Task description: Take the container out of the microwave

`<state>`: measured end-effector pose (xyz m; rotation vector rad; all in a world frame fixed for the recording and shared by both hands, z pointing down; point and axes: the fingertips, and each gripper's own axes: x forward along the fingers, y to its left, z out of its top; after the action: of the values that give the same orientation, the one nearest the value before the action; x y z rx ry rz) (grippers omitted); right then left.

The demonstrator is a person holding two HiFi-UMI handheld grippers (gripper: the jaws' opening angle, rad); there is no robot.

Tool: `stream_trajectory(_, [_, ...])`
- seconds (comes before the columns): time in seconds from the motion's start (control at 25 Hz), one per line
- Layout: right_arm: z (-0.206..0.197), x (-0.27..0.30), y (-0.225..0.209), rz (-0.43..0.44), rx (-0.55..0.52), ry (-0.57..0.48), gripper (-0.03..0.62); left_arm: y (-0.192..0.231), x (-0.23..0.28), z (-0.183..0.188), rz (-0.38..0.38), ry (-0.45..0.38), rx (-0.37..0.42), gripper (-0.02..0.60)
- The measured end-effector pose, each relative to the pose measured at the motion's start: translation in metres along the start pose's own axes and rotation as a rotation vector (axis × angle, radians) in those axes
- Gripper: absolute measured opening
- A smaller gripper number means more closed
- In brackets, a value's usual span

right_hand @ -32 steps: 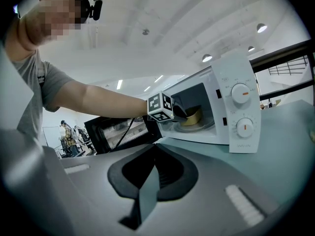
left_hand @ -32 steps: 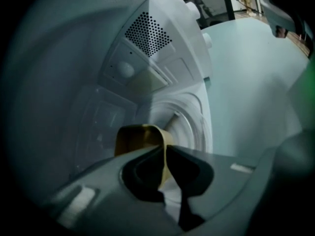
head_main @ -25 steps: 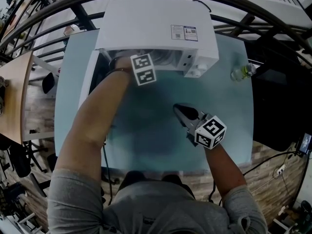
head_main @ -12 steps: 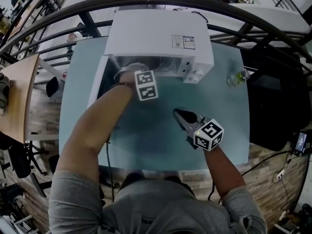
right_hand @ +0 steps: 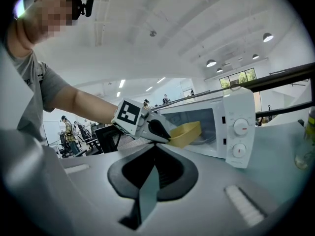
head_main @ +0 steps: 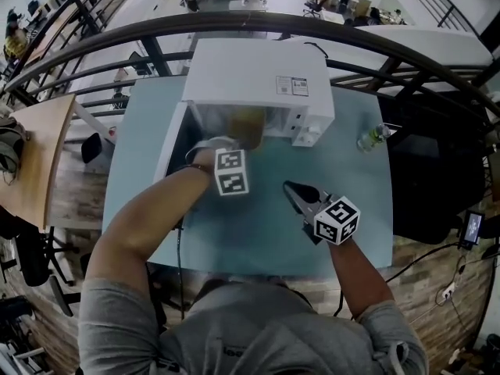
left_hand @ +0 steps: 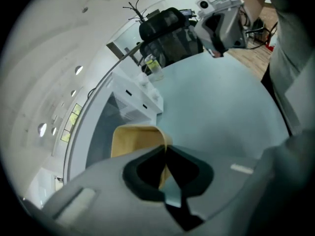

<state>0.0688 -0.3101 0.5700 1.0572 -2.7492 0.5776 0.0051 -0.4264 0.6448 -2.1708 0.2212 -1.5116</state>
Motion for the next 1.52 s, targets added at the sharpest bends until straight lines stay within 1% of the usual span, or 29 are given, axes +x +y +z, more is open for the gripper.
stream_trajectory(0.2, [0.018, -0.015, 0.014, 0.003, -0.019, -0.007, 0.003, -0.025, -0.048, 0.018, -0.026, -0.049, 0.005, 0.026])
stream_trajectory(0.32, [0.036, -0.024, 0.023, 0.005, -0.049, -0.021, 0.003, -0.037, -0.077, 0.025, -0.044, -0.073, -0.036, 0.025])
stream_trajectory(0.4, [0.051, -0.031, 0.026, 0.004, -0.07, -0.04, 0.003, -0.045, -0.093, 0.027, -0.043, -0.087, -0.068, 0.026])
stream_trajectory(0.48, [0.065, -0.038, 0.026, 0.0, -0.089, -0.058, 0.003, -0.055, -0.101, 0.029, -0.033, -0.092, -0.075, 0.026])
stream_trajectory(0.6, [0.08, -0.046, 0.028, 0.005, -0.108, -0.074, 0.003, -0.072, -0.107, 0.034, -0.027, -0.091, -0.069, 0.028])
stream_trajectory(0.72, [0.086, -0.055, 0.032, 0.017, -0.123, -0.079, 0.003, -0.082, -0.113, 0.047, -0.018, -0.099, -0.072, 0.028])
stream_trajectory(0.92, [0.093, -0.072, 0.036, 0.048, -0.153, -0.082, 0.003, -0.089, -0.12, 0.081, 0.007, -0.135, -0.13, 0.028])
stream_trajectory(1.08, [0.093, -0.092, 0.036, 0.077, -0.182, -0.07, 0.003, -0.105, -0.113, 0.105, 0.017, -0.126, -0.134, 0.028])
stream_trajectory(1.2, [0.093, -0.111, 0.032, 0.087, -0.196, -0.069, 0.003, -0.115, -0.106, 0.131, 0.033, -0.135, -0.15, 0.028])
stream_trajectory(1.36, [0.09, -0.134, 0.024, 0.095, -0.202, -0.062, 0.003, -0.129, -0.095, 0.167, 0.042, -0.142, -0.147, 0.031])
stream_trajectory(1.52, [0.086, -0.155, 0.018, 0.1, -0.2, -0.059, 0.003, -0.139, -0.091, 0.195, 0.041, -0.159, -0.16, 0.031])
